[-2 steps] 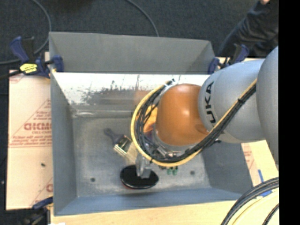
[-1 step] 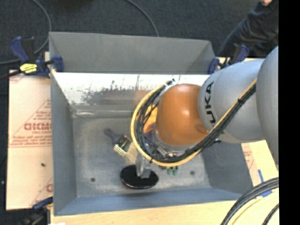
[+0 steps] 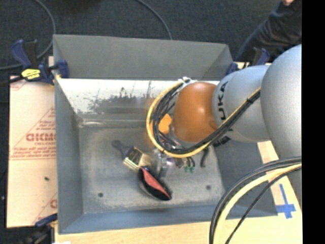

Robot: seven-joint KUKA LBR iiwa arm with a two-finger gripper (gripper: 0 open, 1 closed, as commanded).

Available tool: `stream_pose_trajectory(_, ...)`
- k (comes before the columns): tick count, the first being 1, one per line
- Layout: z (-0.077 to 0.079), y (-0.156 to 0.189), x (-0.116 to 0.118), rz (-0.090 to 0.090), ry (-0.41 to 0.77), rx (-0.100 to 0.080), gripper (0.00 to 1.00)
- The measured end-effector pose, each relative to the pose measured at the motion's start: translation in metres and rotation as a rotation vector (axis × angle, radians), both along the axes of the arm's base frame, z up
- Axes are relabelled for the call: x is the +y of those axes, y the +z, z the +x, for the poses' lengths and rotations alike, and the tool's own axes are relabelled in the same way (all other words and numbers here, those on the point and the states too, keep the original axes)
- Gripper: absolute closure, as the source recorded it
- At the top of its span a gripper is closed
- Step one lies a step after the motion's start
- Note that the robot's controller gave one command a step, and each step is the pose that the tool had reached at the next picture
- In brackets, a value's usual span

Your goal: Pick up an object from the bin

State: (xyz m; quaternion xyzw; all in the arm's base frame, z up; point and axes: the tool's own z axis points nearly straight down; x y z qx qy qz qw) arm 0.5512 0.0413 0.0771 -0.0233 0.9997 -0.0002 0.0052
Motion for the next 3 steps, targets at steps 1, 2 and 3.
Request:
stream_pose_trajectory(1, -0.038, 0.064, -0.010, 0.002, -0.022, 0.005, 1.00)
stream_pose_trajectory(2, 0.010, 0.020, 0.016, -0.004, 0.320, -0.006, 1.00)
stream_pose_trajectory(3, -0.051, 0.153, 0.060, 0.002, 0.045, 0.002, 1.00)
